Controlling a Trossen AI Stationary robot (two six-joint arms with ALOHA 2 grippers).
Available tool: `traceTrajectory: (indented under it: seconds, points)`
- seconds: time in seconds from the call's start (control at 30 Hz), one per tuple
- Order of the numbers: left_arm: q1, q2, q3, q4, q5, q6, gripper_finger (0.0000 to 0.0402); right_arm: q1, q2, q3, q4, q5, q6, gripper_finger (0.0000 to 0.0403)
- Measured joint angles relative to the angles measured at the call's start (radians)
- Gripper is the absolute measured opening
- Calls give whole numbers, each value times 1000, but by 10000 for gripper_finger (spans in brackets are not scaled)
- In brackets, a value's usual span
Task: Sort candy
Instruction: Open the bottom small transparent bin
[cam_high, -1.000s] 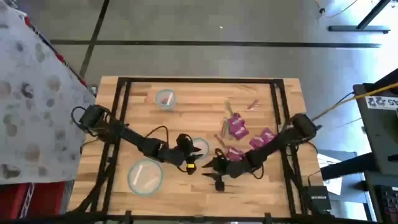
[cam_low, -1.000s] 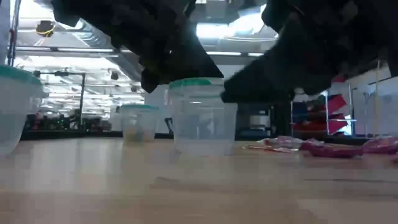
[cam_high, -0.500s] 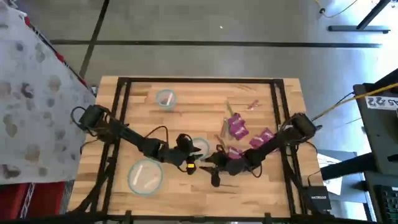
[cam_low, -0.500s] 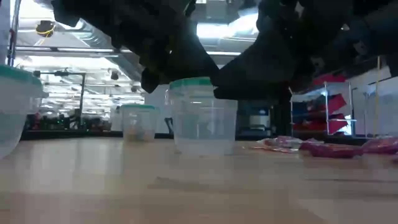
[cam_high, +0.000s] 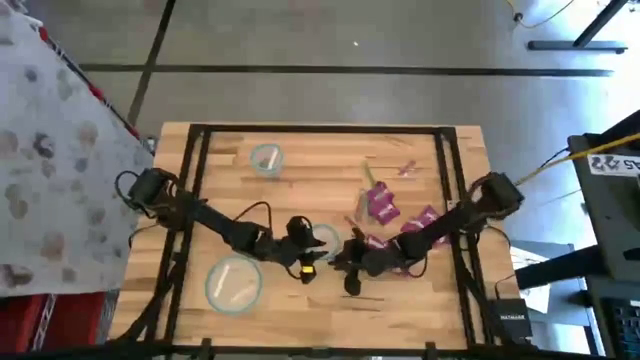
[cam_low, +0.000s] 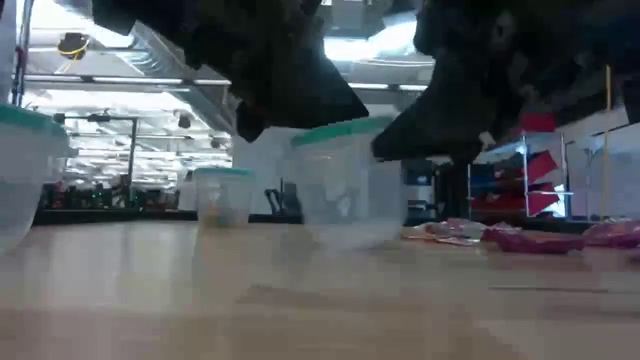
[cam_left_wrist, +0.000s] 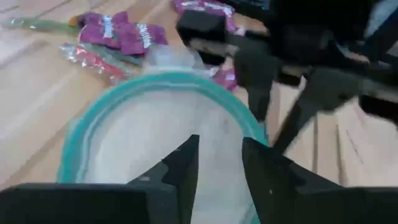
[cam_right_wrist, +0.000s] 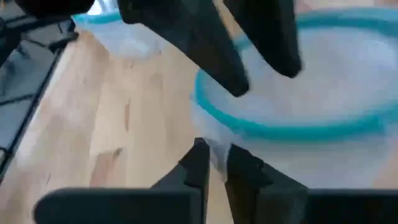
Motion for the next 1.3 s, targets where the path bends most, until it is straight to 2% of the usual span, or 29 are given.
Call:
traceTrajectory:
  seconds: [0.17,0.43,0.57,0.67,0.8,0.9,1.07,1.3]
  points:
    - [20,-2,65,-115,-10,37,108,-4,-70,0,-105,-55,-26,2]
    - [26,-11,111,-227,-34,56,108,-4,-92,0,-107,-110,-58,1]
    - [5,-40,143,-286,-67,70,107,-4,-86,-1,-103,-206,-113,1]
    - [-12,-58,164,-299,-69,94,107,-22,-86,-7,-18,-319,-190,1]
    - [-37,-69,202,-305,-88,124,107,-85,-86,-85,257,-527,-239,0]
    - [-45,-69,224,-308,-96,147,107,-139,-86,-154,429,-626,-210,1]
    - [-51,-69,225,-308,-64,147,107,-190,-72,-218,513,-623,-161,0]
    - [-43,-63,225,-358,-58,145,107,-194,19,-213,546,-642,-131,0]
